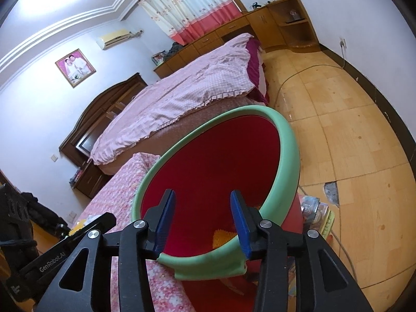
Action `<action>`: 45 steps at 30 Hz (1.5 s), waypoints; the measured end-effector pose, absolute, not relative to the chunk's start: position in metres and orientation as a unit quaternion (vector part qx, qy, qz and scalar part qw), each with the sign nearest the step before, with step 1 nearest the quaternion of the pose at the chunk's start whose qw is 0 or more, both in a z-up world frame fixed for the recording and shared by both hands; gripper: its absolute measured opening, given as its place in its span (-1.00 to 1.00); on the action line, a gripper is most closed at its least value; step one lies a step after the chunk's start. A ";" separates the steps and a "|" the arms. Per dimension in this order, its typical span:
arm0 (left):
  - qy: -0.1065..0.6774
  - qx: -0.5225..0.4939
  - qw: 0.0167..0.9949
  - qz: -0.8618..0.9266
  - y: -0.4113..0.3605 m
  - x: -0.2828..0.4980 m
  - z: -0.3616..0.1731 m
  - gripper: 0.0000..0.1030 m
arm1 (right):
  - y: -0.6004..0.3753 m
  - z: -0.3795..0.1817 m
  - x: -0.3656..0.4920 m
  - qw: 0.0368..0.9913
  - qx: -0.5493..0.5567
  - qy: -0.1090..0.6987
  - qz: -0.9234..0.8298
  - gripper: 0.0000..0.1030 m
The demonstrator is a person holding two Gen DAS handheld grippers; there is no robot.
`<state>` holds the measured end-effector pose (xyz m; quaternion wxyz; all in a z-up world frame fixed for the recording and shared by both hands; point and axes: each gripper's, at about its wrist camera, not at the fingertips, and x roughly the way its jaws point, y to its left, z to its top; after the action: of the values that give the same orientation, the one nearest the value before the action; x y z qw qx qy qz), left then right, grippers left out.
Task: Collect trash
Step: 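Open the right tool over the bucket while the left tool releases the foam net into it, then move both open tools back toward the remaining items on the bed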
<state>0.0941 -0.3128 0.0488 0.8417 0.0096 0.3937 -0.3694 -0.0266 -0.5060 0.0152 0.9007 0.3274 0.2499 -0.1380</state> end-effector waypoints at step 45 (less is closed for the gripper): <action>0.393 -0.097 0.906 -0.124 -0.079 0.100 0.055 -0.10 | -0.385 0.021 -0.021 0.902 0.291 0.315 -0.050 0.08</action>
<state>0.1002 -0.0786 0.0548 0.9059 -0.0969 0.3933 -0.1235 -0.0211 -0.3851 0.0206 0.9021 0.2906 0.3151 -0.0500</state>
